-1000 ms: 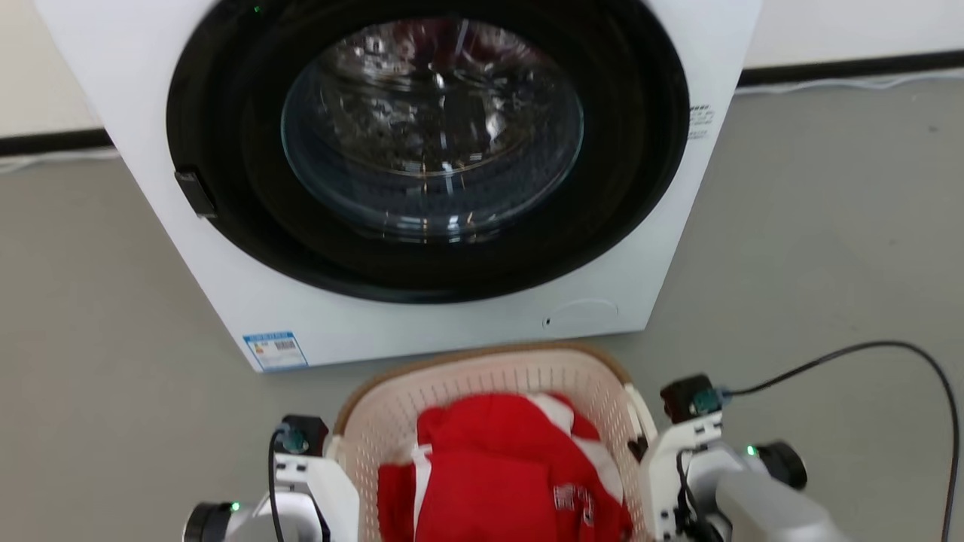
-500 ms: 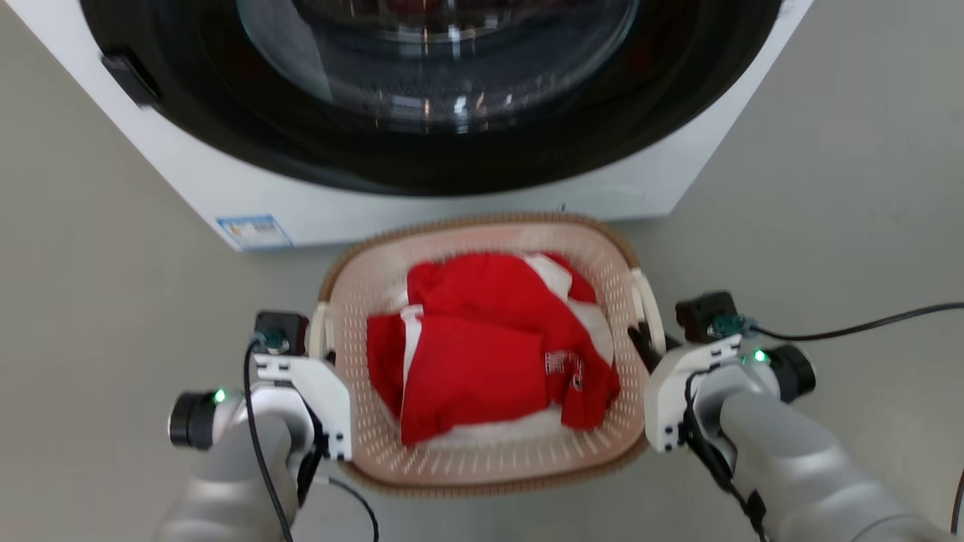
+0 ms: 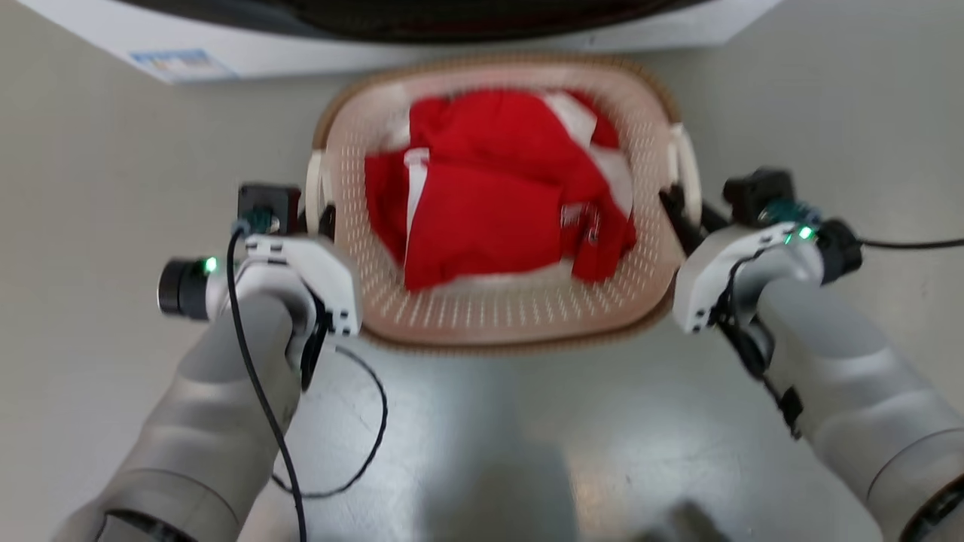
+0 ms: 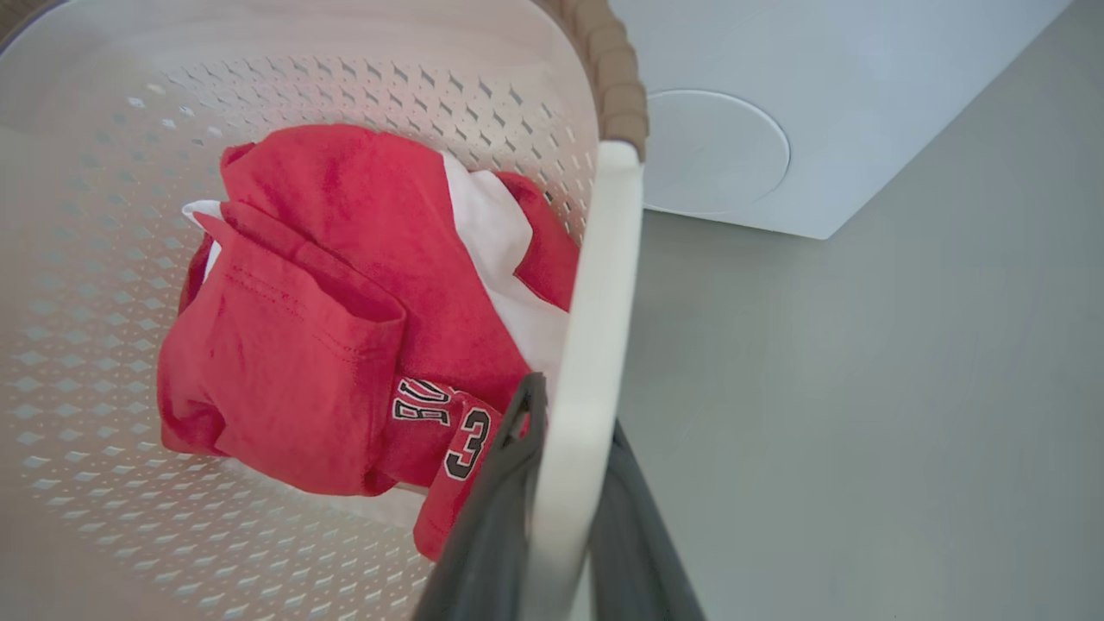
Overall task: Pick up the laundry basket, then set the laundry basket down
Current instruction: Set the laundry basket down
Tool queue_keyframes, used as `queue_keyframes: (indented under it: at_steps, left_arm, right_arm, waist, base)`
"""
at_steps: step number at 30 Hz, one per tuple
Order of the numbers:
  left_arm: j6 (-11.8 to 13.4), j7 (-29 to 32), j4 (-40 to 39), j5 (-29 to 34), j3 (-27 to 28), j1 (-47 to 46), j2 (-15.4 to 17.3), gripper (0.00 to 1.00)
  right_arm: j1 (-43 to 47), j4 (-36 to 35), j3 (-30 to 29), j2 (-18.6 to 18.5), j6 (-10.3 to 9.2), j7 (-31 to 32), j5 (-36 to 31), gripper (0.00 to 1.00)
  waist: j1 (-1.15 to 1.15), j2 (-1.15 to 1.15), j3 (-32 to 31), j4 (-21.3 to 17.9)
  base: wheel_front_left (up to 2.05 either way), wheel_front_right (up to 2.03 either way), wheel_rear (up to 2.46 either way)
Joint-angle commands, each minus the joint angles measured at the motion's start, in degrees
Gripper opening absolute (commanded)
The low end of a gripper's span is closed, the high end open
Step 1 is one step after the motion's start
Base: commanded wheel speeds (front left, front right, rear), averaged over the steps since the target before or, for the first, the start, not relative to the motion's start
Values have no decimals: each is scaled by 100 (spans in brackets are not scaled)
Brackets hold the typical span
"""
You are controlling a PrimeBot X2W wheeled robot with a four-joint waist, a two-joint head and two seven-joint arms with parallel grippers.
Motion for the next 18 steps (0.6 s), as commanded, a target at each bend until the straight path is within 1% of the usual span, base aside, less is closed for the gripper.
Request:
queue_keyframes:
  at_steps: [1,4,8,13,18]
  left_arm:
    - [57,-82,-213,125,128,-189,113,0]
    - [143,-83,-428,231,259,-252,161,0]
    - [196,-84,-583,374,411,-272,218,0]
    - [239,-84,-712,563,594,-262,265,0]
    - [197,-85,-691,702,719,-263,243,0]
  right_arm:
    - [87,-191,-41,68,44,-79,-176,0]
    - [2,-327,-363,-18,44,-80,-416,0]
    - [-17,-419,-710,-21,44,-80,-751,0]
    - [89,-472,-1058,53,44,-80,-1081,0]
    - [166,-438,-1284,148,44,-80,-1272,0]
  waist:
    - [0,0,596,37]
    - [0,0,878,42]
    - [0,0,1104,35]
    - [0,0,1221,32]
    - [0,0,1270,31]
  base:
    - [0,0,0]
    - [0,0,0]
    - [0,0,0]
    - [0,0,0]
    - [0,0,0]
